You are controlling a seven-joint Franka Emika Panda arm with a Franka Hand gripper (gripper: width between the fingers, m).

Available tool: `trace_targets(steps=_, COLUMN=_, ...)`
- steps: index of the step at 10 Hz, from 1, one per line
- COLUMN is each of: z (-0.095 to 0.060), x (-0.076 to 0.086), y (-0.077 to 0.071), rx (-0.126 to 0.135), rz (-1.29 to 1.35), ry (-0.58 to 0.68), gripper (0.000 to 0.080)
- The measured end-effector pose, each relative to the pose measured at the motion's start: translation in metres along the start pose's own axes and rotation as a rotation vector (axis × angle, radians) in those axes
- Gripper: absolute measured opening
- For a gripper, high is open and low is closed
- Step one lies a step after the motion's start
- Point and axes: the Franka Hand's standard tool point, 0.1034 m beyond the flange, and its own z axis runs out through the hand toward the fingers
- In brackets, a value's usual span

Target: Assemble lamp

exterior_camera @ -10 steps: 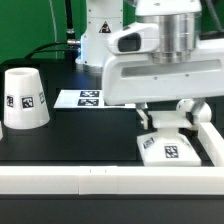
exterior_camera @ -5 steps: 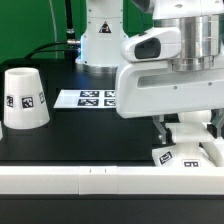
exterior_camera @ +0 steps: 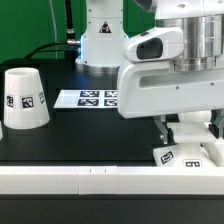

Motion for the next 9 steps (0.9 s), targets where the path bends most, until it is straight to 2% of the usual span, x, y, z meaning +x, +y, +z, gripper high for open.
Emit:
trace_targets(steps=1, z=0.000, x=0.000, y=0.000, rx=0.000, rz=0.000, ry=0.000, gripper=0.0611)
trace_targets(steps=2, z=0.000, x=0.000, y=0.000, rx=0.000, rz=-0.001, ry=0.000, gripper=0.0682)
trace_targets(steps=3, z=0.000, x=-0.001, y=0.000, rx=0.000, rz=-0.001, ry=-0.001, gripper=0.0696)
trace_targets(steps=5, z=-0.012, x=-0.032, y=0.001, rx=-0.009, rz=0.029, ry=-0.020, gripper=0.0699)
trace_targets(steps=7, z=-0.018, x=-0.076, y=-0.008, rx=-0.012, rz=0.087, ry=-0.049, gripper=0.0699)
trace_targets(steps=9, z=-0.027, x=-0.095, y=-0.020, rx=0.009, rz=0.111, ry=-0.068, gripper=0.0699)
